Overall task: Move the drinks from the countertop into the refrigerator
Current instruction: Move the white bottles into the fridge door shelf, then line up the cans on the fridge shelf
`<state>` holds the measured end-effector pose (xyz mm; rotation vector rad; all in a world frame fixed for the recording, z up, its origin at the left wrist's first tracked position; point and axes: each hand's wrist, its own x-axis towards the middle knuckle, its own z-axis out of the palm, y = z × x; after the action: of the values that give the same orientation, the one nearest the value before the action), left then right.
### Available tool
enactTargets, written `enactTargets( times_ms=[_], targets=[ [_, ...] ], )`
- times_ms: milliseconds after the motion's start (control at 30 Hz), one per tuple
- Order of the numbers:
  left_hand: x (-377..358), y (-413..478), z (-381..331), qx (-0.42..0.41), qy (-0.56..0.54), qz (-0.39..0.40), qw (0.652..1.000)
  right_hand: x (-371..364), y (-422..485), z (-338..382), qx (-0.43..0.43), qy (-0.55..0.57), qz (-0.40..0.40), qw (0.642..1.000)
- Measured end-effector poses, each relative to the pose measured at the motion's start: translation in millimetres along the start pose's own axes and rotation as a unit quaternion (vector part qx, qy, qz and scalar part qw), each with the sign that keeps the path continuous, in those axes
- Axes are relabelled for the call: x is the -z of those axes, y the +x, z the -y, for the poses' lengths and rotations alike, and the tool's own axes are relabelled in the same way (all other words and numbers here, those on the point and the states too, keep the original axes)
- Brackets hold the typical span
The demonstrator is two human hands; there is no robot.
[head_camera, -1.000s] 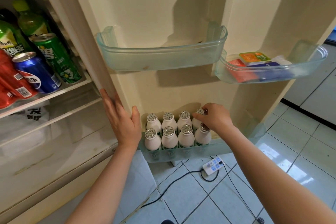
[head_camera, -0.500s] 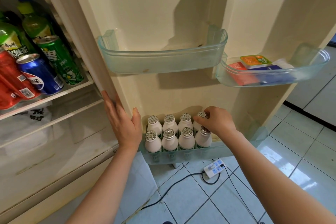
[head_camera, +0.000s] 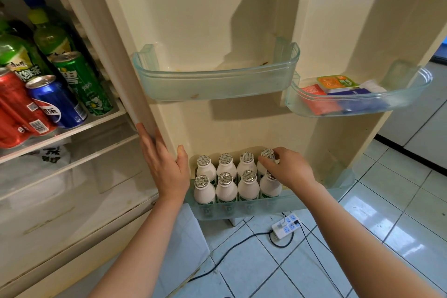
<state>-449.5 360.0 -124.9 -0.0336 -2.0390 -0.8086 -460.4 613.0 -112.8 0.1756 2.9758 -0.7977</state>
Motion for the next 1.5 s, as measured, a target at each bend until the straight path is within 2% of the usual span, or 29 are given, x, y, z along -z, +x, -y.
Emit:
enactTargets(
  times_ms=[167,300,400,600,767,933,1067,1200,1400,1500],
  targets=[
    [6.2,2.1,-2.7,0.009,0.008,0.028,1.0,3.1,-11.8,1.1,0.011,0.013,-0.051,0.999],
    [17.9,1.2,-7.9,0.029,-0.005,0.071,0.997,7.6,-29.2,11.8,0.07,0.066,-0.149,0.984],
    [37.4,3.4,-6.8,0.046,-0.039,0.106,0.993,8.3,-42.3,30.8,0.128,0.117,-0.179,0.968],
    [85.3,-9.4,-0.8,0.131,-0.028,0.054,0.99,-4.7,-58.4,76.1,0.231,0.174,-0.153,0.945],
    [126.2,-31.7,17.7,0.258,-0.051,0.069,0.962,-24.3,-63.9,109.3,0.281,0.196,-0.108,0.933],
    [157.5,-56.8,37.1,0.332,-0.038,0.076,0.939,-45.9,-74.0,137.6,0.324,0.22,-0.071,0.917],
    [176.8,-64.5,52.6,0.376,-0.053,0.048,0.924,-58.0,-76.8,172.0,0.359,0.225,-0.034,0.905],
    [202.5,-47.7,73.0,0.382,-0.043,0.028,0.923,-68.2,-73.0,216.9,0.394,0.225,-0.012,0.891],
    [245.4,3.2,112.4,0.347,0.003,-0.007,0.938,-74.9,-58.7,295.2,0.451,0.191,-0.008,0.872],
    [256.8,33.2,131.0,0.324,0.013,-0.032,0.946,-72.1,-40.3,327.8,0.46,0.169,-0.04,0.871]
  ],
)
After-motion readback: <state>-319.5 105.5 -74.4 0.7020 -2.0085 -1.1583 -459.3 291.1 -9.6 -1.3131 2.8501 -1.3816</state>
